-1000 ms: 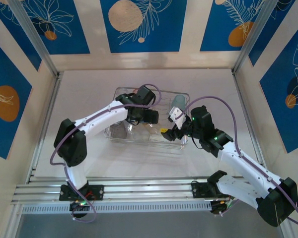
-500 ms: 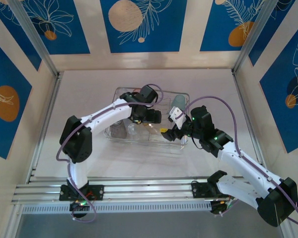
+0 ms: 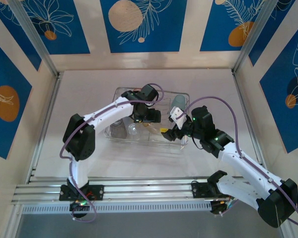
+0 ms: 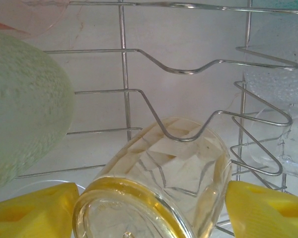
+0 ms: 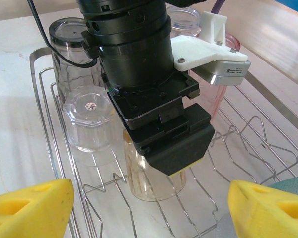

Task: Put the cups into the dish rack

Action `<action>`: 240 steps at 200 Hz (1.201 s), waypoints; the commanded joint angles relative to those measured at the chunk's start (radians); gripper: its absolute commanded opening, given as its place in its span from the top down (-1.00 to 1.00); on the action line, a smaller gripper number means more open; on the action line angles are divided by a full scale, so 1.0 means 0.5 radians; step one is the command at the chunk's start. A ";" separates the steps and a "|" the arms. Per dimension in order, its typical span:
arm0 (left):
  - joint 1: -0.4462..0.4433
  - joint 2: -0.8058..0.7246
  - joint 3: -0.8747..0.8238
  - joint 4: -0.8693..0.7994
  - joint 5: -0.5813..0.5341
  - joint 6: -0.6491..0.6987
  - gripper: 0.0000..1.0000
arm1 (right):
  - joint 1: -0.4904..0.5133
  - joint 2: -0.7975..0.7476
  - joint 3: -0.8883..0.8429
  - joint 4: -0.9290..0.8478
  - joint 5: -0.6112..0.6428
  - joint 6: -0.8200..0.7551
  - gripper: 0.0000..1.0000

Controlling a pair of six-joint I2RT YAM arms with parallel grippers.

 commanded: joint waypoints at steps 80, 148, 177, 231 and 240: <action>-0.021 0.042 -0.052 0.175 0.374 0.009 -0.68 | 0.009 -0.061 0.004 0.025 0.000 0.029 -0.63; -0.020 -0.030 -0.074 0.221 0.461 0.027 -0.37 | 0.012 -0.097 -0.004 0.025 0.098 0.053 -0.63; -0.020 -0.101 -0.068 0.226 0.474 0.038 -0.33 | 0.009 -0.150 -0.027 0.069 0.291 0.118 -0.63; -0.026 -0.139 -0.078 0.259 0.537 0.041 -0.26 | -0.062 -0.324 -0.069 0.071 0.695 0.309 -0.62; -0.026 -0.139 -0.074 0.259 0.541 0.042 -0.23 | -0.092 -0.344 -0.076 0.051 0.713 0.341 -0.62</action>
